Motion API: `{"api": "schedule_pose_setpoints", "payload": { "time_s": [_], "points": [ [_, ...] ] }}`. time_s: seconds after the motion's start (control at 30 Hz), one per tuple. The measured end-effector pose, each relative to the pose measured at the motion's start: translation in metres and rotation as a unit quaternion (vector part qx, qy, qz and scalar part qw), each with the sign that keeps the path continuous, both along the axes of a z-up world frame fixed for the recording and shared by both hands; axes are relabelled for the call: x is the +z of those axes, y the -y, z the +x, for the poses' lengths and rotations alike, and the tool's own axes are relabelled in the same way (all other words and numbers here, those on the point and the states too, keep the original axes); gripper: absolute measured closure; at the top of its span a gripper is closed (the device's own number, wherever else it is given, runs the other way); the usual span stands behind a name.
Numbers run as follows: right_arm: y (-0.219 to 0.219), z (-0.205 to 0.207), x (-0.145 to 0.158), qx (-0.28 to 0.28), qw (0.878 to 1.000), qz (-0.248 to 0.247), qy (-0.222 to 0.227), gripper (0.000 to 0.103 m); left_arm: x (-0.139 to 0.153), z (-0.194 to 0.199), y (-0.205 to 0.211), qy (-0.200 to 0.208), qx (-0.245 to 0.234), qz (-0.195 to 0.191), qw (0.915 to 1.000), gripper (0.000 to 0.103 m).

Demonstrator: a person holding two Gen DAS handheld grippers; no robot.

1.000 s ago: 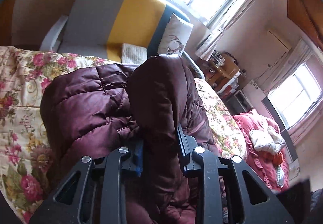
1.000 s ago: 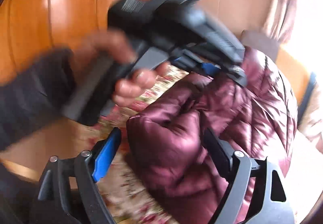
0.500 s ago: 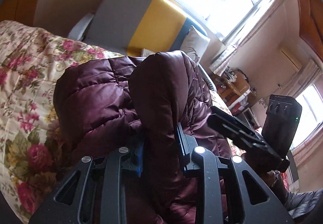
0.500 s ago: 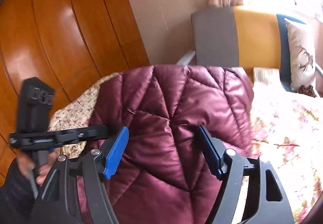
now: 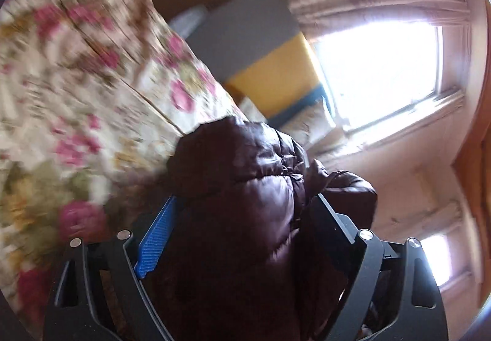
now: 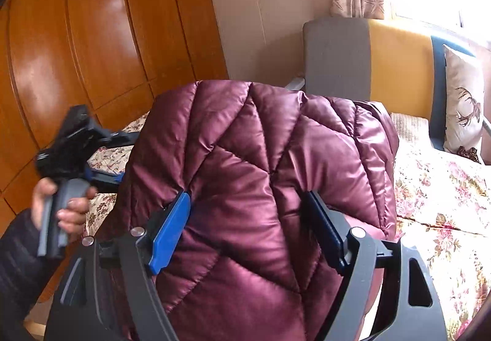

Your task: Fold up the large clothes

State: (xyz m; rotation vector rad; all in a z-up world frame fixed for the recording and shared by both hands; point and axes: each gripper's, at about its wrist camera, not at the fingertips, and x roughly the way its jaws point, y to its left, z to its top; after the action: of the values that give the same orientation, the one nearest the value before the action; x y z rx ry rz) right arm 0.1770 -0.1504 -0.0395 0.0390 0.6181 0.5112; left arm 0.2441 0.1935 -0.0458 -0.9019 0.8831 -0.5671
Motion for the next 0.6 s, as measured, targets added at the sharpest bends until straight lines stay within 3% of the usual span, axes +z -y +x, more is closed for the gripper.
{"api": "schedule_pose_setpoints", "payload": {
  "time_s": [0.1, 0.17, 0.27, 0.37, 0.47, 0.6],
  "points": [
    [-0.004, -0.006, -0.003, 0.005, 1.000, -0.009, 0.010, 0.026, 0.006, 0.022, 0.024, 0.026, -0.038, -0.033, 0.9984, 0.016],
    [-0.012, -0.013, -0.004, 0.005, 1.000, -0.022, 0.016, 0.026, 0.019, 0.034, 0.043, 0.047, -0.068, -0.021, 0.9964, 0.016],
    [-0.032, -0.022, -0.009, 0.010, 0.998, -0.054, 0.032, 0.025, 0.041, 0.055, 0.081, 0.080, -0.141, -0.006, 0.9867, 0.015],
    [-0.053, -0.024, -0.019, 0.005, 0.994, -0.103, 0.044, 0.026, 0.035, 0.073, 0.110, 0.067, -0.177, 0.033, 0.9812, 0.015],
    [-0.059, -0.013, -0.023, -0.004, 0.992, -0.121, 0.029, 0.026, 0.017, 0.085, 0.102, 0.028, -0.153, 0.033, 0.9872, 0.015],
    [-0.073, -0.014, -0.023, -0.005, 0.988, -0.152, 0.035, 0.026, 0.024, 0.068, 0.083, 0.040, -0.116, 0.060, 0.9906, 0.015]
  ]
}}
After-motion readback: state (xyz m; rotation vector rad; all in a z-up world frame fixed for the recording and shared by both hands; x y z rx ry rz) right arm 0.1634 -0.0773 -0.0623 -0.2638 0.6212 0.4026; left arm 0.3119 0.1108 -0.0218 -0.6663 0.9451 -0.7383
